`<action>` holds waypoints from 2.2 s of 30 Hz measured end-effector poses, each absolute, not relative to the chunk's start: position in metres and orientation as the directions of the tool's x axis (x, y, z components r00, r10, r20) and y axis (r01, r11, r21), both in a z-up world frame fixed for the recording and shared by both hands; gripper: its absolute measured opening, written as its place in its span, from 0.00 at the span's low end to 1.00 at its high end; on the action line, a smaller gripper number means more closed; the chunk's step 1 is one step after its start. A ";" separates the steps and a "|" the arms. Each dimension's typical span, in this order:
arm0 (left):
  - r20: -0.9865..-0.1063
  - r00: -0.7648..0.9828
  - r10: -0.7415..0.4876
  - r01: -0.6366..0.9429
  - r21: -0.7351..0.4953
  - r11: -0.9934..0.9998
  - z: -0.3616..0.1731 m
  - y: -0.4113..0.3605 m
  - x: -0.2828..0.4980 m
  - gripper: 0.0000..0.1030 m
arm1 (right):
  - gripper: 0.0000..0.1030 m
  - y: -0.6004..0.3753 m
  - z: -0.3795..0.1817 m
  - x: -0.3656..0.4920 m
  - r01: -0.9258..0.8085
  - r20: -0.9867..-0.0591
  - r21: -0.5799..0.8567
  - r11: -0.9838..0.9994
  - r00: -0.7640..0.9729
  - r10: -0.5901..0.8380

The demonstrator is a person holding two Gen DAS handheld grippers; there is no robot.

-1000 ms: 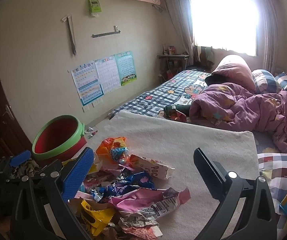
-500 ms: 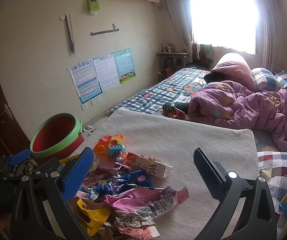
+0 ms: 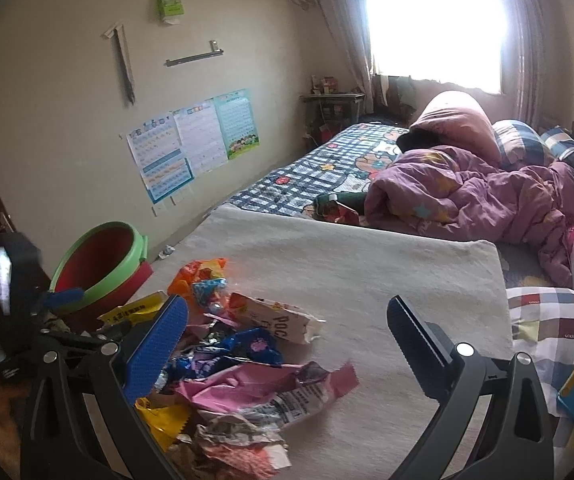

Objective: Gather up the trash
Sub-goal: 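Grasp the yellow box with the left tool while the right tool grasps the orange chip bag, then carry both items over the red bucket and open both tools to drop them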

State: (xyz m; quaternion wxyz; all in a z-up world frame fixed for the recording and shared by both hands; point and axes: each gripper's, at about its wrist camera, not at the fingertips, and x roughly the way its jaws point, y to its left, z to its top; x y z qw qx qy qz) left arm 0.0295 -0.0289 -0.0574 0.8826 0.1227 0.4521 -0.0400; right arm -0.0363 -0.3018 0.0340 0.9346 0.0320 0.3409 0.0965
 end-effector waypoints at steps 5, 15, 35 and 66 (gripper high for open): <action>-0.855 0.518 0.028 0.260 0.189 0.947 -0.082 -0.031 0.056 0.95 | 0.93 -0.314 0.029 -0.036 -0.135 -0.639 0.126 0.983 0.747 0.185; -0.885 0.463 -0.050 0.263 0.084 0.961 -0.092 -0.031 0.053 0.35 | 0.93 -0.313 0.021 -0.025 -0.176 -0.655 0.161 0.971 0.717 0.239; -0.758 0.652 -0.014 -0.131 -0.130 0.983 -0.020 0.000 -0.016 0.29 | 0.76 -0.235 -0.008 0.090 -0.514 -0.788 0.265 0.816 0.372 0.491; -0.690 0.708 -0.150 -0.047 -0.258 0.965 -0.018 0.114 0.001 0.29 | 0.41 -0.154 -0.069 0.132 -0.444 -0.959 0.056 0.894 0.225 0.171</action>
